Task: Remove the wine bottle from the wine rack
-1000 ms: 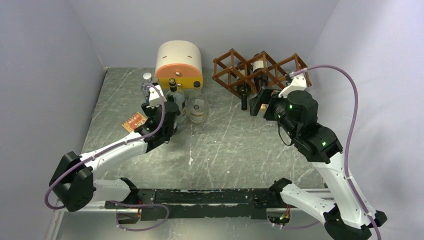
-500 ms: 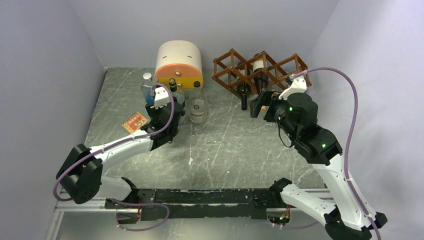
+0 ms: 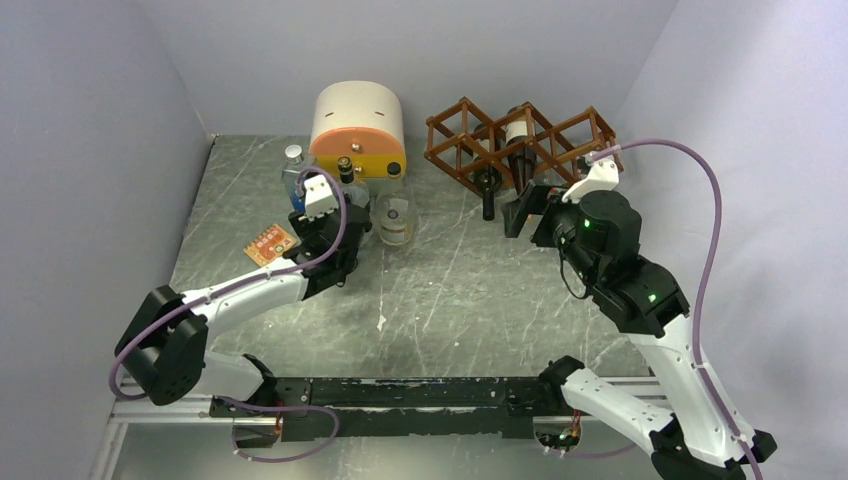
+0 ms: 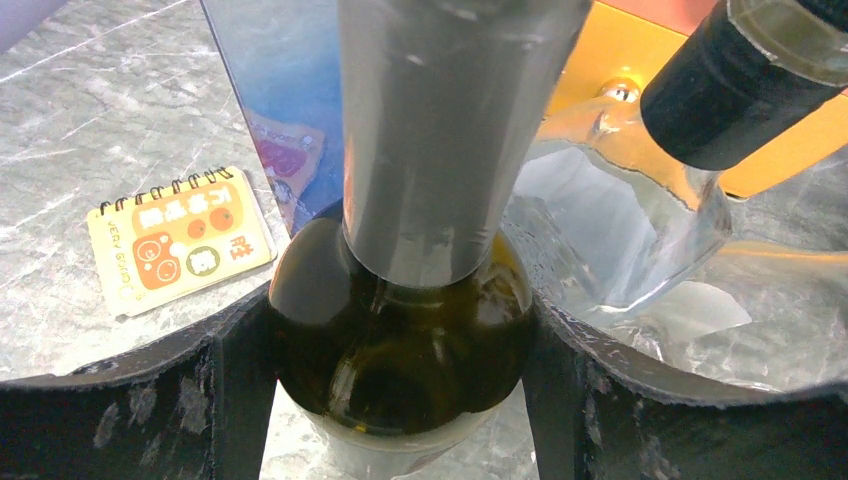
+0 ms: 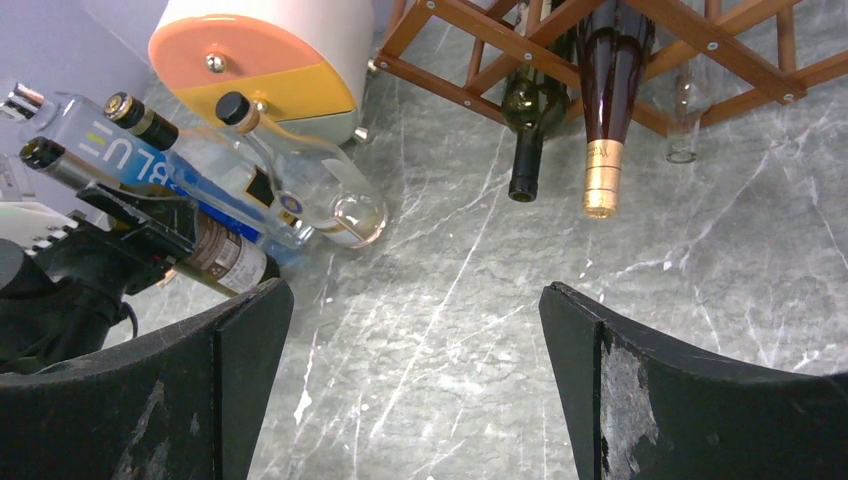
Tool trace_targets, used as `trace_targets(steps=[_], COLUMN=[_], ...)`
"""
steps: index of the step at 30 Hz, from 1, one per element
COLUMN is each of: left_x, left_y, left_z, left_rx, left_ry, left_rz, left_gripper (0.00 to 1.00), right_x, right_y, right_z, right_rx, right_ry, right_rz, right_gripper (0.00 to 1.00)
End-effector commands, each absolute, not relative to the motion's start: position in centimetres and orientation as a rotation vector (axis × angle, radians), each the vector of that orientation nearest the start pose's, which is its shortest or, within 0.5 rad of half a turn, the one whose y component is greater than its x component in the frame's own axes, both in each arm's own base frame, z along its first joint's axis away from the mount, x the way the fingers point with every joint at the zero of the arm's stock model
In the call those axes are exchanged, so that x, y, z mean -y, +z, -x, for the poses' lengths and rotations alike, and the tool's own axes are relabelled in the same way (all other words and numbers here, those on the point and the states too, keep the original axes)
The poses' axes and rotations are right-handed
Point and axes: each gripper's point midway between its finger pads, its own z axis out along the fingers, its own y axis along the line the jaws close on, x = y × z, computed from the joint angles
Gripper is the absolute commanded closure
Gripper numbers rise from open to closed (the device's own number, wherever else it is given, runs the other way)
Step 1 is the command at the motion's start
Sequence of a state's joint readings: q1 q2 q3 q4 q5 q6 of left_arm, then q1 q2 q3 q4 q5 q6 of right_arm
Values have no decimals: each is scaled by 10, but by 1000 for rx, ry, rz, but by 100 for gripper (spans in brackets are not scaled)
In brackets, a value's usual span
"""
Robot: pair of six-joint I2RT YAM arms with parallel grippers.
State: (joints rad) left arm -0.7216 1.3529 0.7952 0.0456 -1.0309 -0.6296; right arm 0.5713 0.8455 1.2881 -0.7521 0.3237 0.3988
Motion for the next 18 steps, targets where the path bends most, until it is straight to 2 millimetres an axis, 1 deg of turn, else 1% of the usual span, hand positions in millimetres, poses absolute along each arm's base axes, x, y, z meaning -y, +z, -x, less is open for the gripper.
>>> trace_targets(steps=[1,3,4,6,8,11,12,18], left_x=[124,124,124,125,126,130,131,143], left_y=[192,190,189,190,194,203,207,233], left_z=[-361,-361,-361,-361,-360,-359,-358,-346], left_rx=[-1690,-1695,-1698,-1700,-1710,-1713,-1708,-1658], left_ry=[130,131,131,124,126,105,90,4], left_rz=[587,590,592,609,610,611,612,571], left_gripper=[57,51,45,25,8,1,0,0], right_x=[-106,-106,-105,-104,-102,-99,-99,-99], right_y=[361,361,361,362,362,363,363,360], right_z=[-239,-237,-236,-234,-232,-230,-230,-232], right_rx=[-1863,-1863,-1863,-1861,-1860,-1861,-1861,-1870], right_ry=[383,390,391,394,392,384,383,374], right_rz=[-78,-81,-83,-88,-93,-100,-101,-105], right_gripper=[0,0,0,0,0,0,0,0])
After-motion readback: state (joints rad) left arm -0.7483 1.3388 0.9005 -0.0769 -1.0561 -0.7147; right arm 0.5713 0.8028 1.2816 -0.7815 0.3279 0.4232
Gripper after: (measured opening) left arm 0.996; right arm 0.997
